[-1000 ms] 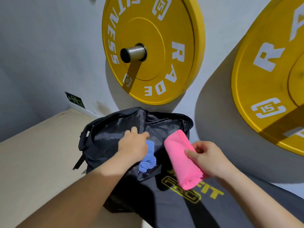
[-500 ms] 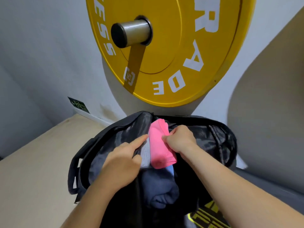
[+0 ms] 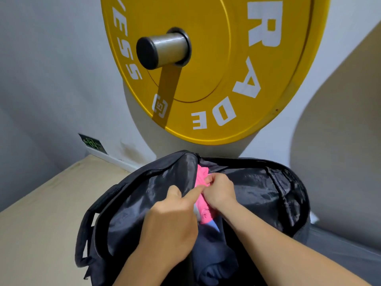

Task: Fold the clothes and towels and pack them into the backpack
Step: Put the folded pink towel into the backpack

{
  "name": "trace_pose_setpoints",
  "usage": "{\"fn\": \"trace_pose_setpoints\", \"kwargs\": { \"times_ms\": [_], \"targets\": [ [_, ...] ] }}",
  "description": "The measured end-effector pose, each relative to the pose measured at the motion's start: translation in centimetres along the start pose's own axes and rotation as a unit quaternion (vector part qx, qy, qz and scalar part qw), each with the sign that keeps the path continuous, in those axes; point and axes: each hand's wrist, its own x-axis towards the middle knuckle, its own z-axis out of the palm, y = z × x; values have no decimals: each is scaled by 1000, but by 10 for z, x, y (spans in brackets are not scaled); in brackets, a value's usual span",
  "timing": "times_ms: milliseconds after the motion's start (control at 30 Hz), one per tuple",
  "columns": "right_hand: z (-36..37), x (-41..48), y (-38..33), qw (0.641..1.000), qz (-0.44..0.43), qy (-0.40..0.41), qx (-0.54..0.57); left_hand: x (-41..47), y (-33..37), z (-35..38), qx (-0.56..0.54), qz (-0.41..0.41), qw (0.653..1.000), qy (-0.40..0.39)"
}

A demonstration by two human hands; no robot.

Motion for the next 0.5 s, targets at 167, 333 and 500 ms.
{"fn": "trace_pose_setpoints", "kwargs": {
  "times_ms": [167, 333, 500],
  "targets": [
    [-16, -1, 2, 995, -31, -76, -57, 6, 18, 17, 14, -56, 998, -28],
    [-88, -38, 7, 985, -96, -16, -139, 12, 32, 47, 51, -78, 989, -113],
    [-152, -79, 58, 988, 71, 120, -60, 16, 39, 40, 23, -103, 980, -166]
  ]
}}
